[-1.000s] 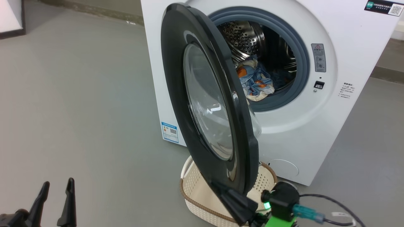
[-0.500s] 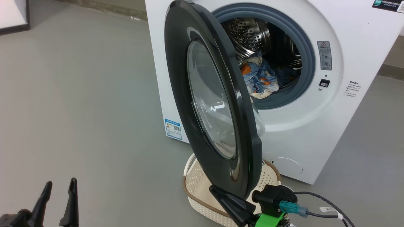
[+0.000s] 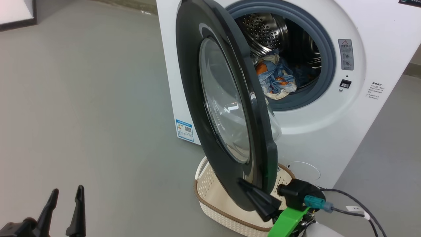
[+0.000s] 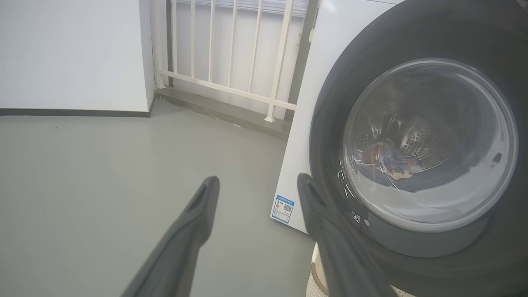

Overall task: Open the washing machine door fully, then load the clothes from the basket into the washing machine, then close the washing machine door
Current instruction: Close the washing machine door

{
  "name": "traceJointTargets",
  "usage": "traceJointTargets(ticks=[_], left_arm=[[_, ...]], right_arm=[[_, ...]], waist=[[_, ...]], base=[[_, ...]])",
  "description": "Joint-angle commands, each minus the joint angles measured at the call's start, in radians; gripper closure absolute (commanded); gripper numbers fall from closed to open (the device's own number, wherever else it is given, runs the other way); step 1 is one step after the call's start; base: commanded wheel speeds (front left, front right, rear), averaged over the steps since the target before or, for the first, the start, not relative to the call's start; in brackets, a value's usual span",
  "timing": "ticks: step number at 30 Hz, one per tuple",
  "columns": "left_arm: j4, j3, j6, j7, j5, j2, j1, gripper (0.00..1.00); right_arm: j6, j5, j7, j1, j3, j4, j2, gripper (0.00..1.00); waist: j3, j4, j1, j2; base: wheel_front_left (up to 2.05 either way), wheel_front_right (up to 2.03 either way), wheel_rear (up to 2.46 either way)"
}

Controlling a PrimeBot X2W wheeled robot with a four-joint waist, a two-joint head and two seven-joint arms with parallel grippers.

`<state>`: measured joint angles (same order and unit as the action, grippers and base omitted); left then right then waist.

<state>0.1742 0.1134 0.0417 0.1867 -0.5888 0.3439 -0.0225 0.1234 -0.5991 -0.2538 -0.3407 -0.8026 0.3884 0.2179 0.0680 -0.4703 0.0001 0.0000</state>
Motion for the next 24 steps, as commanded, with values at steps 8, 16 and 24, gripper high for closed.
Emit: traceJointTargets(ticks=[8,16,24], left_arm=[[-0.016,-0.017,-0.002,0.001,-0.007,0.024,0.072,0.0],[-0.011,0.001,0.004,-0.004,-0.01,0.019,0.095,0.0],[-0.004,0.018,0.011,0.007,-0.014,0.005,0.122,0.0]], right_arm=[[0.007,0.002,-0.008,-0.027,0.031,0.007,0.01,1.0],[0.007,0.009,-0.008,-0.047,0.099,0.013,0.027,1.0],[0.007,0.026,-0.008,-0.073,0.225,0.013,0.061,1.0]], waist=[[-0.011,-0.009,-0.0001,0.0],[-0.05,0.007,-0.0001,0.0],[-0.104,0.038,-0.0001,0.0]], base=[[0.0,0.0,0.0],[0.0,0.0,0.0],[0.0,0.0,0.0]])
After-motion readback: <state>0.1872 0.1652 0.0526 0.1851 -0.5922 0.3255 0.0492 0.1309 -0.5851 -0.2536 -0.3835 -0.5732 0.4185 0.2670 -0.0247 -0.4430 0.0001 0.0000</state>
